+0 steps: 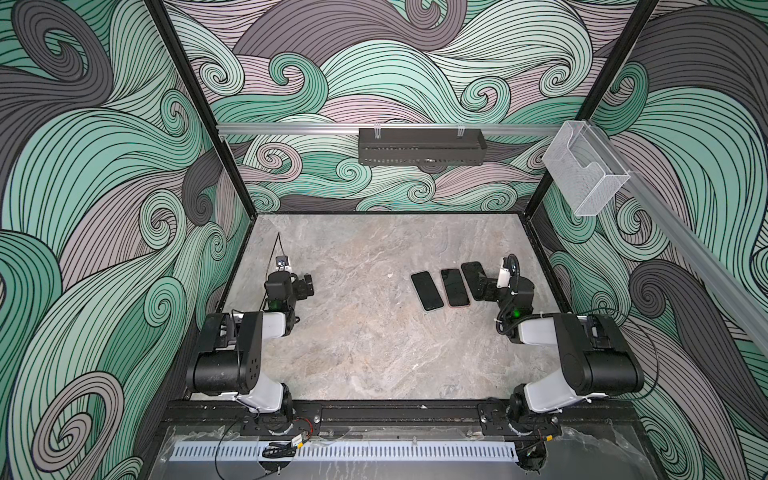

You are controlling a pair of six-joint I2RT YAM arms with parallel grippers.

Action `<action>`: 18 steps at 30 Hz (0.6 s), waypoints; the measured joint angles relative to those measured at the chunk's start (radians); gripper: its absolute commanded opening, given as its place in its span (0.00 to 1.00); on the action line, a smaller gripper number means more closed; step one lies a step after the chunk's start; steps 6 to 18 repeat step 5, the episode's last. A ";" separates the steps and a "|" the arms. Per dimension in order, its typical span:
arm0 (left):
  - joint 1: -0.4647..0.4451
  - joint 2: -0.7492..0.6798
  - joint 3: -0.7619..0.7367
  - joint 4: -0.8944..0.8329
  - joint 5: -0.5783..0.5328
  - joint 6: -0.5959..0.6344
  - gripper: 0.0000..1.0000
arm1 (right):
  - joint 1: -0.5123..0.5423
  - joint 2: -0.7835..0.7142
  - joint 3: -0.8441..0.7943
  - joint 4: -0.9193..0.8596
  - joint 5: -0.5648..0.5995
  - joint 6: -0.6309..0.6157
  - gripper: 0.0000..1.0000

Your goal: Put the phone into the phone case

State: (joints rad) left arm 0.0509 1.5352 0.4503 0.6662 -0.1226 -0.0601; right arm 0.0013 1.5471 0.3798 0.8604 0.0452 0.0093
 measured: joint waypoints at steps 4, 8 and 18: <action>0.000 0.000 0.000 0.000 0.000 0.000 0.99 | 0.011 0.000 0.014 -0.019 0.005 -0.008 1.00; 0.000 0.000 0.000 0.000 0.000 0.000 0.99 | 0.012 0.000 0.016 -0.019 0.006 -0.010 1.00; 0.000 0.000 0.000 0.000 0.000 0.000 0.99 | 0.012 0.000 0.016 -0.019 0.006 -0.010 1.00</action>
